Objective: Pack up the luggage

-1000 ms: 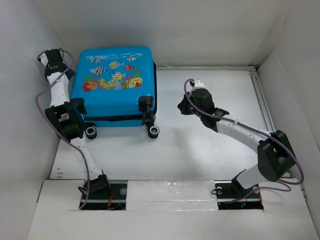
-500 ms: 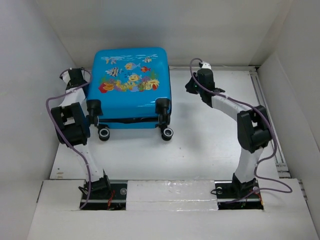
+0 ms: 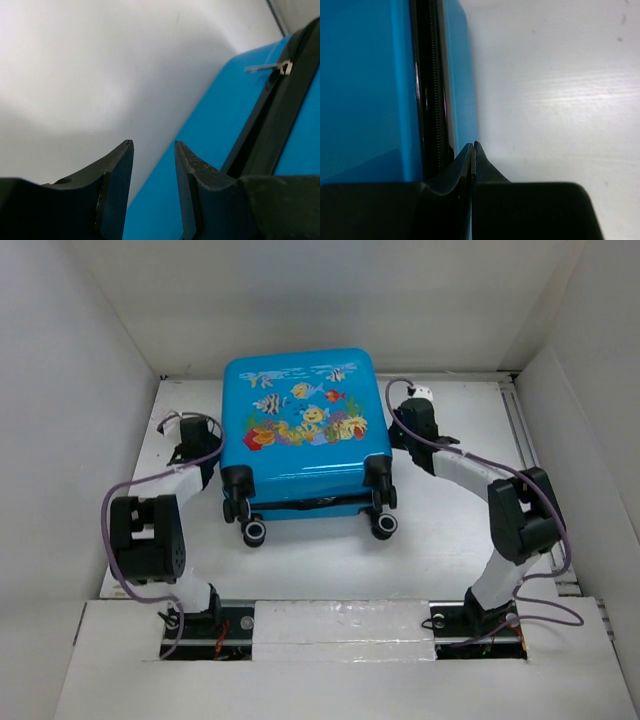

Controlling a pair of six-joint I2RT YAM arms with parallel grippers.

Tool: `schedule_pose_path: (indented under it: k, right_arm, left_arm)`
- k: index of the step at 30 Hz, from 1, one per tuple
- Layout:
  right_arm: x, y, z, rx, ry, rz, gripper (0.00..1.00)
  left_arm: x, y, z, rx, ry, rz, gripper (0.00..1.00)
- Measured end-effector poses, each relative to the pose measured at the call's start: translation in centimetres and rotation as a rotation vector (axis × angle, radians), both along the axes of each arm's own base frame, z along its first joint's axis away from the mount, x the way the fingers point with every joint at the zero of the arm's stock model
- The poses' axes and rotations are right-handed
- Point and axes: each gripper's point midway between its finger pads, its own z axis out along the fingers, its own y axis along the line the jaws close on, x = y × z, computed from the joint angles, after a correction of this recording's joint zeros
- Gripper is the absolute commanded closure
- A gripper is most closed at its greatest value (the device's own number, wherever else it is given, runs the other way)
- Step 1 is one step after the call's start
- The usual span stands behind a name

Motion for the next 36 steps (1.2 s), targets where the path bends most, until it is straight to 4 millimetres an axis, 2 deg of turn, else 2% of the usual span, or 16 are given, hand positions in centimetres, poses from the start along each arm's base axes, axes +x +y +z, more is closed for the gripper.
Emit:
schedule_pose_path:
  k: [3, 6, 7, 13, 16, 17, 19, 23, 24, 25, 27, 29, 30, 32, 34, 36]
  right_arm:
    - [-1.8, -1.5, -0.2, -0.044, 0.017, 0.006, 1.00]
    - [-1.4, -2.8, -0.4, -0.067, 0.037, 0.031, 1.00]
    - [-0.7, -3.2, -0.5, -0.074, 0.049, 0.033, 1.00]
    - [9.7, -3.1, 2.4, -0.022, -0.030, 0.057, 1.00]
    - [11.6, -2.2, 4.4, 0.003, -0.059, 0.085, 1.00]
    - [11.7, -2.1, 5.2, 0.007, -0.066, 0.091, 0.93]
    - [11.2, -2.0, 7.2, 0.025, -0.082, 0.100, 0.87]
    - [8.1, -2.8, 13.6, 0.066, -0.155, 0.110, 0.79]
    - [6.9, -3.3, 15.8, 0.072, -0.192, 0.104, 0.84]
    - [5.6, -3.9, 17.7, 0.072, -0.230, 0.094, 0.96]
    - [1.6, -5.3, 21.7, 0.069, -0.311, 0.061, 1.00]
    - [-3.6, -6.0, 24.5, 0.081, -0.405, 0.031, 1.00]
    - [-6.5, -5.8, 25.0, 0.099, -0.436, 0.032, 1.00]
    - [-11.8, -4.7, 24.1, 0.154, -0.477, 0.056, 1.00]
    - [-16.0, -3.8, 21.0, 0.192, -0.447, 0.090, 1.00]
    - [-18.2, -4.0, 17.3, 0.192, -0.379, 0.074, 1.00]
  left_arm:
    - [-2.9, -1.7, -0.1, -0.018, -0.026, -0.005, 0.66]
    - [-5.4, -3.5, -0.1, -0.014, -0.050, -0.006, 0.66]
    - [-6.1, -4.1, 0.0, -0.004, -0.057, -0.006, 0.67]
    - [-12.6, -8.9, 0.0, 0.014, -0.042, -0.107, 0.60]
    - [-15.4, -10.1, 1.1, 0.005, -0.041, -0.163, 0.43]
    - [-15.9, -9.6, 1.4, 0.018, -0.043, -0.147, 0.39]
    - [-16.5, -8.8, 5.1, -0.001, -0.161, -0.113, 0.30]
    - [-16.4, -7.0, 14.7, -0.058, -0.481, -0.021, 0.30]
    - [-16.3, -6.7, 17.0, -0.071, -0.550, -0.004, 0.31]
    - [-16.2, -6.5, 19.0, -0.082, -0.603, 0.012, 0.34]
    - [-14.8, -6.7, 22.4, -0.080, -0.660, 0.026, 0.38]
    - [-11.8, -7.7, 25.0, -0.066, -0.672, 0.012, 0.49]
    - [-9.8, -8.4, 26.0, -0.064, -0.674, -0.008, 0.59]
    - [-5.6, -9.1, 26.5, -0.044, -0.650, -0.043, 0.65]
    - [-0.1, -9.2, 26.2, -0.020, -0.594, -0.078, 0.65]
    - [5.6, -8.5, 25.1, 0.005, -0.519, -0.112, 0.65]
